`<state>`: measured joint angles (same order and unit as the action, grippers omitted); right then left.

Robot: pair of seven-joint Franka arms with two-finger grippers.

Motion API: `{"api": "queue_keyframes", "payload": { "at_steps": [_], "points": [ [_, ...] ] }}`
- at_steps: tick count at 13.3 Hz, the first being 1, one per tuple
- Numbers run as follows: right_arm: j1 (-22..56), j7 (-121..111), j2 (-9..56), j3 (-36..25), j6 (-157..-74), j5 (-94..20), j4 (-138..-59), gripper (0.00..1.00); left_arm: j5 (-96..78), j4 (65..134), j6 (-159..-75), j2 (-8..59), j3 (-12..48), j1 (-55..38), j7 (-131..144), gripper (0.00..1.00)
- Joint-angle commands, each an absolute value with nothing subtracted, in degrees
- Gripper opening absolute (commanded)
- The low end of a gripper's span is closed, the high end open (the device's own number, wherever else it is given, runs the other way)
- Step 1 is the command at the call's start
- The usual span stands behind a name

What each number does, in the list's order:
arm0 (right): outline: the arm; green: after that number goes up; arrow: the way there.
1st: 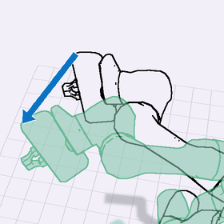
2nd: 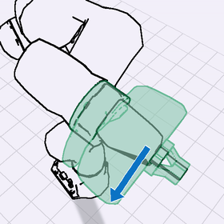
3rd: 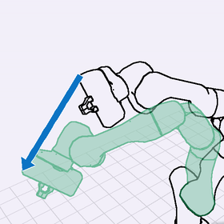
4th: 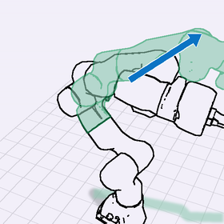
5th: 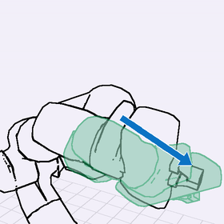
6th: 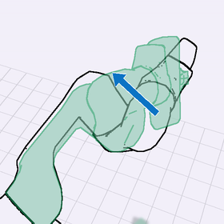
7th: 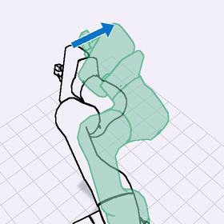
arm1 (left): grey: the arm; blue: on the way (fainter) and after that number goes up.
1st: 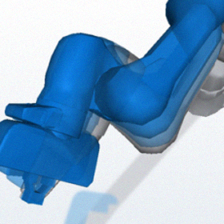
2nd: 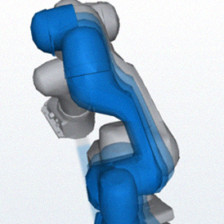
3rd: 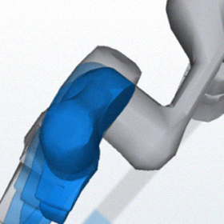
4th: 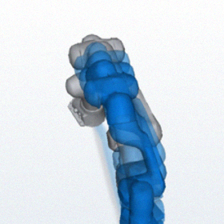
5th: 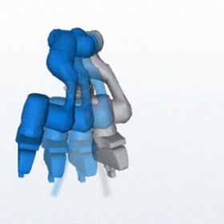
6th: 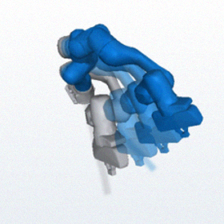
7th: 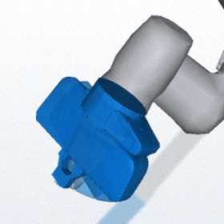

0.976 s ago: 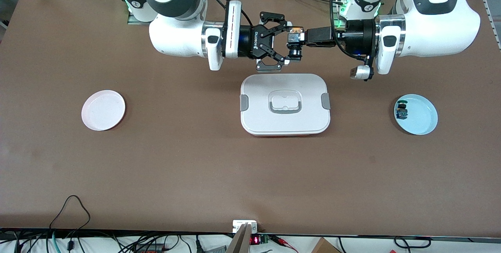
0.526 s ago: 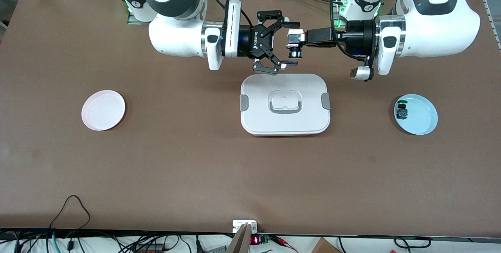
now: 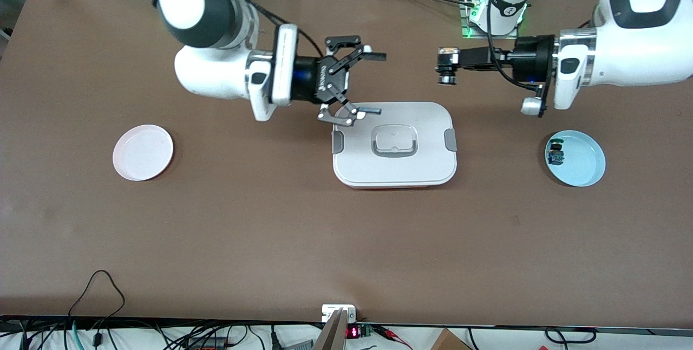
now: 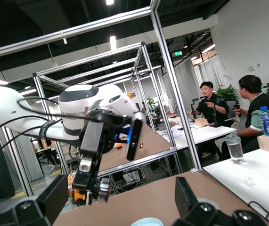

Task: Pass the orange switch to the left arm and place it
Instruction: 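Carry the switch toward the blue plate while the right gripper withdraws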

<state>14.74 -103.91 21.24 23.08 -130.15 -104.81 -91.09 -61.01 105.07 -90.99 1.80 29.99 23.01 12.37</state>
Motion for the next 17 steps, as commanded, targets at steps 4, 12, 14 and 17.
{"api": "queue_keyframes", "payload": {
  "at_steps": [4, 12, 14, 17],
  "points": [
    [11.6, -103.1, 18.1, 14.0, -113.7, -97.7, -98.2, 1.00, -18.9, 105.1, -85.3, 1.0, 30.4, 28.5, 6.8, 0.00],
    [9.8, -72.8, 18.1, 0.2, -93.1, -73.8, -100.8, 1.00, 17.7, 106.8, -102.3, 17.5, 30.4, 39.5, -2.5, 0.00],
    [9.7, -62.8, 18.2, -2.0, -93.3, -66.0, -100.5, 1.00, 24.4, 106.7, -105.4, 23.2, 30.4, 40.7, -1.6, 0.00],
    [9.5, -46.6, 17.7, -4.3, -92.9, -54.1, -98.5, 1.00, 30.9, 106.6, -109.1, 28.5, 30.0, 40.8, 0.0, 0.00]
  ]
}}
